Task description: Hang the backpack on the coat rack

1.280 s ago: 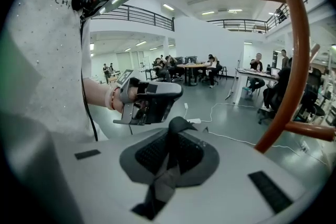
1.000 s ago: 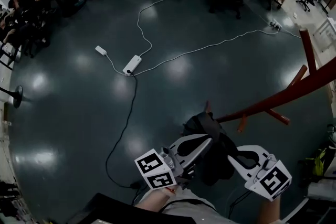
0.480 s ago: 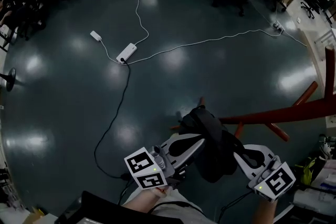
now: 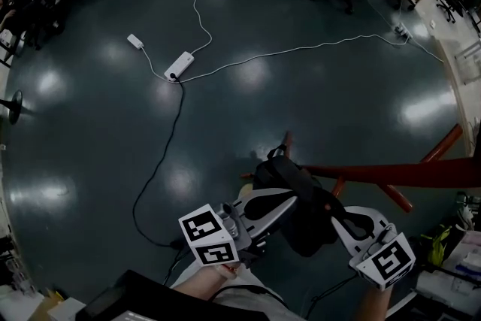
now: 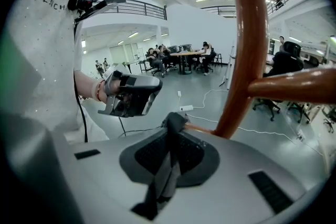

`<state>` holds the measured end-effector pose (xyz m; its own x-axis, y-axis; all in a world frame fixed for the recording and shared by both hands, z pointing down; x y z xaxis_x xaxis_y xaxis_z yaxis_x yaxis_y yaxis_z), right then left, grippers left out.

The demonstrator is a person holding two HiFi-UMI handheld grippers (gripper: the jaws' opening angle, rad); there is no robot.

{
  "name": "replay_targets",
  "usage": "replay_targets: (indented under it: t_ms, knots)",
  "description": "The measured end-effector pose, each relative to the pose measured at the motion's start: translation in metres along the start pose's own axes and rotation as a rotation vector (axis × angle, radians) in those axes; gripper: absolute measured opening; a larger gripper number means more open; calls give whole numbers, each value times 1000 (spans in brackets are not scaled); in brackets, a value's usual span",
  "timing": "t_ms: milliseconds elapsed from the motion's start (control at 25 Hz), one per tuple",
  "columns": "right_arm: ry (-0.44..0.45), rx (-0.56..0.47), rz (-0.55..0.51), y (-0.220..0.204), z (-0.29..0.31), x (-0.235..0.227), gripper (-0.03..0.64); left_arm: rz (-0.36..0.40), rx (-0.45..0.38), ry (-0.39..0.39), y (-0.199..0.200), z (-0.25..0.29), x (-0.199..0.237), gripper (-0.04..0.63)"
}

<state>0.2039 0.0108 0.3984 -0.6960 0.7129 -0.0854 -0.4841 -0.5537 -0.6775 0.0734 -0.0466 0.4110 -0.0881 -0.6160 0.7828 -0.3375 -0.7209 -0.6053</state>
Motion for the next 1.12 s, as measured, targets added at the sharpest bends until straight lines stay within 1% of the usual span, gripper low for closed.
replay_targets:
  t_ms: [120,280,440,560,720,840,920,1000,1040,1120]
  knots:
    - [-23,32,-2,-4,4,-6,29,0,10,-16,-2,5,-2,8]
    - [-68,74,-29,-16,14,-11,29,-5,15,-16,-8,8,1,8]
    - [-142,117,-65,-21,23,-16,29,-10,16,-14,-8,7,2,8]
    - [-210,143,-44,-24,25,-23,29,-18,13,-16,-8,7,1,8]
    - [-295,155,52,-31,22,-32,32,-17,11,-20,-8,5,-1,8]
    - [-360,111,130,-35,15,-34,48,-16,10,-23,-9,0,-1,8]
    - [-360,31,208,-33,7,-30,55,-17,9,-25,-9,-6,-2,8]
    - [-327,-64,308,-32,1,-26,57,-19,4,-28,-9,-10,-3,8]
    - [-311,-96,360,-33,-1,-24,60,-19,3,-30,-10,-10,-4,8]
    - [-292,-121,446,-38,-4,-18,61,-18,4,-37,-11,-11,-7,8]
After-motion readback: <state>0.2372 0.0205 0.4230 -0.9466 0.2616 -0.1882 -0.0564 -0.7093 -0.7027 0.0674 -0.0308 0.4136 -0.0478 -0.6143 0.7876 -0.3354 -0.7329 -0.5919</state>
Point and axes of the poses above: the fingertips, and each gripper's own axes: z forward along the fingers, x to its left, y out of its top, the point moved 4 cm from there along -z, backward along the fingers, and after that the axes turned 4 degrees about x, right-handed, at the moved point
